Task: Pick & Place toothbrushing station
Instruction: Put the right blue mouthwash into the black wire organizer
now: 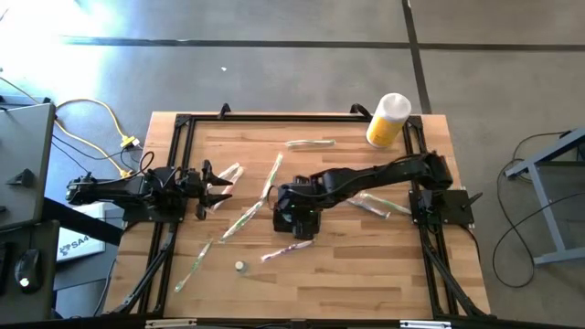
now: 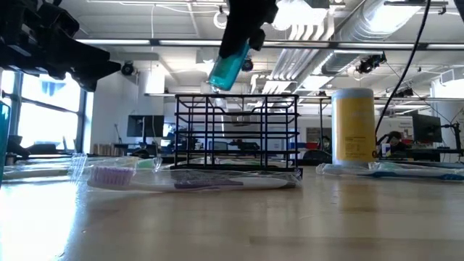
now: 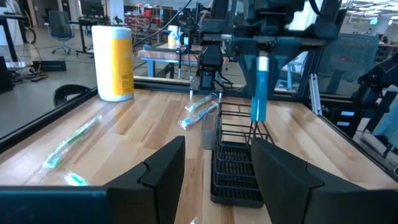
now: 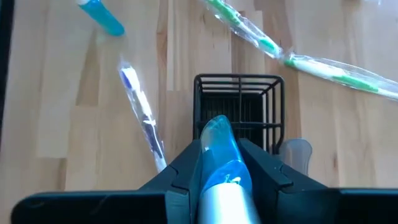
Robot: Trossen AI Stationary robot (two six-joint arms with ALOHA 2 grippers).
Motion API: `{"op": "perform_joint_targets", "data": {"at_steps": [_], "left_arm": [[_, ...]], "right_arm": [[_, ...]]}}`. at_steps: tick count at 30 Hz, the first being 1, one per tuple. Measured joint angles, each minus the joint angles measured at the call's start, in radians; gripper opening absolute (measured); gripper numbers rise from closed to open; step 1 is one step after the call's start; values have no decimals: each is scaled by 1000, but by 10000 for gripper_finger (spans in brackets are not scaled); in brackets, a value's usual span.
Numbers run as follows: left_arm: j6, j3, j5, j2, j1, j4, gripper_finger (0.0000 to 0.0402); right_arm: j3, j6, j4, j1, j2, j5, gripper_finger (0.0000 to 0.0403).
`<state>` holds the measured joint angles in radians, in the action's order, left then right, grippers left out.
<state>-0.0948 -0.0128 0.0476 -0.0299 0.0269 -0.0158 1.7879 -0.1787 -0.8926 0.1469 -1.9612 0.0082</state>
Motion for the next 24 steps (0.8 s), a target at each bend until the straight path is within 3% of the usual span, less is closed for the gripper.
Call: {"op": "perform_joint_targets", "data": {"at_steps": [8,13,24], "left_arm": [[0,0,-2,0,0,0,181],[-1,0,-15,0,0,3,181],[0,0,-15,0,0,4,181]], "right_arm": [[46,-8,-84,-19,-78,-7,77],[47,-35,-83,-16,-70,39,77],[46,-21,-92,-21,-102,38,77]]}}
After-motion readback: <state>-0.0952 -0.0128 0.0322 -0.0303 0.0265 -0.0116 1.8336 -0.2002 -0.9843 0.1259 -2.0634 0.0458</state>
